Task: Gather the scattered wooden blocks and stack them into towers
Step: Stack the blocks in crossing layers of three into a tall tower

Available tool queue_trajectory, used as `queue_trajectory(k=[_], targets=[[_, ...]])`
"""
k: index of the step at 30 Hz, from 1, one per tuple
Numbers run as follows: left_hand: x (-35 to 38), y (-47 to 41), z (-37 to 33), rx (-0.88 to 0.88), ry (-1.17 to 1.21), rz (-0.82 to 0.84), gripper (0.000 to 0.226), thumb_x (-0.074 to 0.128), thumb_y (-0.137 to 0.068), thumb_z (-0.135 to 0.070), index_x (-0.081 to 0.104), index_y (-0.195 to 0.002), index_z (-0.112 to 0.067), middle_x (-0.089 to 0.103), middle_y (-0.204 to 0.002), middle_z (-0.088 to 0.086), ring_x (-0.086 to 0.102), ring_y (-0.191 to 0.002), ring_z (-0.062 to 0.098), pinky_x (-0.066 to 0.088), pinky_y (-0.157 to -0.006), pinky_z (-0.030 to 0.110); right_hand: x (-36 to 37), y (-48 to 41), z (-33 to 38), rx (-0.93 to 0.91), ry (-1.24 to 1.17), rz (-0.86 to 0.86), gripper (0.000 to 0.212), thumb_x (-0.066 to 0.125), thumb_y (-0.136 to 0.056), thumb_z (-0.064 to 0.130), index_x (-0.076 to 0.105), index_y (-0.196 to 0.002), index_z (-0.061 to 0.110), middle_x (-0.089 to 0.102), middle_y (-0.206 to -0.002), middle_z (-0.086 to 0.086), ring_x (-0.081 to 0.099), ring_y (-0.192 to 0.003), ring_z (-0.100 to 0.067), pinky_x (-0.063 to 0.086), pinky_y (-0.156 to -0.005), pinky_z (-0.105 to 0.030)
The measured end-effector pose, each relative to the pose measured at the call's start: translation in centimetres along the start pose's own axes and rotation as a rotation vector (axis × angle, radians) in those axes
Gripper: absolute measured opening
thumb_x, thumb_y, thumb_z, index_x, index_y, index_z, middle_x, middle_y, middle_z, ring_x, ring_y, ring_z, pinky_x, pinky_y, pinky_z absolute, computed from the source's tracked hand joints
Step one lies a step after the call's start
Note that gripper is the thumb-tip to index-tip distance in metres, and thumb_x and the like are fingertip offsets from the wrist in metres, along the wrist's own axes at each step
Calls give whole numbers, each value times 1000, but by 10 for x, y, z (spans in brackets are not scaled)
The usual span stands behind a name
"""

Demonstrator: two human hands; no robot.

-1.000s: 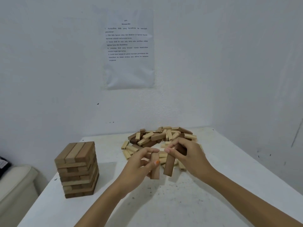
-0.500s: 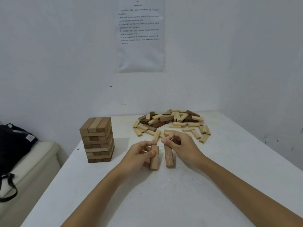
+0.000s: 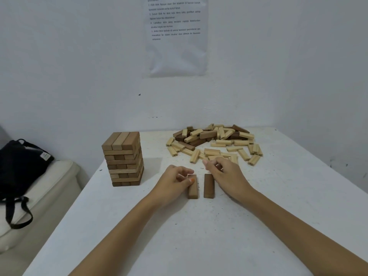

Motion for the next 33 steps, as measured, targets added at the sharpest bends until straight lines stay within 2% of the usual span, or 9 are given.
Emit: queue_trajectory(k=[5,8,11,14,17,20,24,29,33], targets=[[-1,0,4,-17,24,-7,26,51,-97,-16,59,-121,-20,52,-113,1,51,-87,2,44,-73,13,-4,3,-15,322,-276,55,30,38,-96,14,68,-94,20,60,-88,-5,54,-63,-19,43,-55,-28],[-8,-2,11,-96,125,-21,24,50,-97,-13,60,-118,-16,58,-92,1,56,-67,8,49,-68,19,-10,2,-18,341,-243,48,30,45,-90,12,73,-88,24,62,-105,4,61,-92,-22,52,-80,-38],[-8,-3,15,-151,207,-6,21,51,-96,-10,62,-114,-12,61,-81,5,62,-60,13,54,-68,23,-15,2,-20,362,-240,10,27,50,-85,9,74,-81,22,66,-106,1,60,-103,-22,51,-95,-46],[-4,-1,14,-156,236,16,20,54,-94,-9,63,-111,-13,60,-83,4,67,-64,14,55,-69,21,-16,3,-24,375,-140,-3,25,50,-88,6,69,-83,20,60,-100,-1,58,-99,-23,51,-81,-39],[-1,0,11,-123,229,27,19,56,-94,-10,63,-110,-16,59,-88,3,70,-70,14,55,-75,21,-18,5,-21,326,-68,3,21,49,-92,2,63,-92,17,50,-84,1,52,-74,-16,41,-59,-25],[6,1,8,-79,222,66,20,55,-95,-9,63,-113,-14,61,-91,4,71,-75,13,55,-79,20,-16,10,-14,275,-70,18,18,50,-95,3,62,-103,14,52,-78,-1,54,-62,-14,41,-54,-20],[10,1,9,-70,233,114,24,53,-96,-6,62,-117,-13,62,-95,5,72,-83,19,55,-85,23,-15,14,-5,254,-46,41,20,52,-93,5,60,-107,16,53,-74,-2,53,-66,-14,42,-58,-21],[6,1,3,-28,113,80,25,54,-96,-12,61,-120,-19,60,-105,0,61,-81,4,52,-77,16,-14,18,3,324,-97,240,31,51,-90,2,56,-116,17,51,-87,-3,54,-71,-15,45,-58,-19],[4,6,-2,-72,81,190,37,60,-92,-28,53,-129,-30,55,-117,-8,54,-104,4,45,-90,21,-19,23,11,243,41,542,49,63,-90,14,44,-132,30,46,-119,1,59,-92,-12,48,-79,-21]])
Point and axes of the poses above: each hand's wrist, its own y-axis away from the middle knuckle, its own x-axis out of the palm, z = x × y, the point moved 6 cm from there along -y, towards the middle knuckle
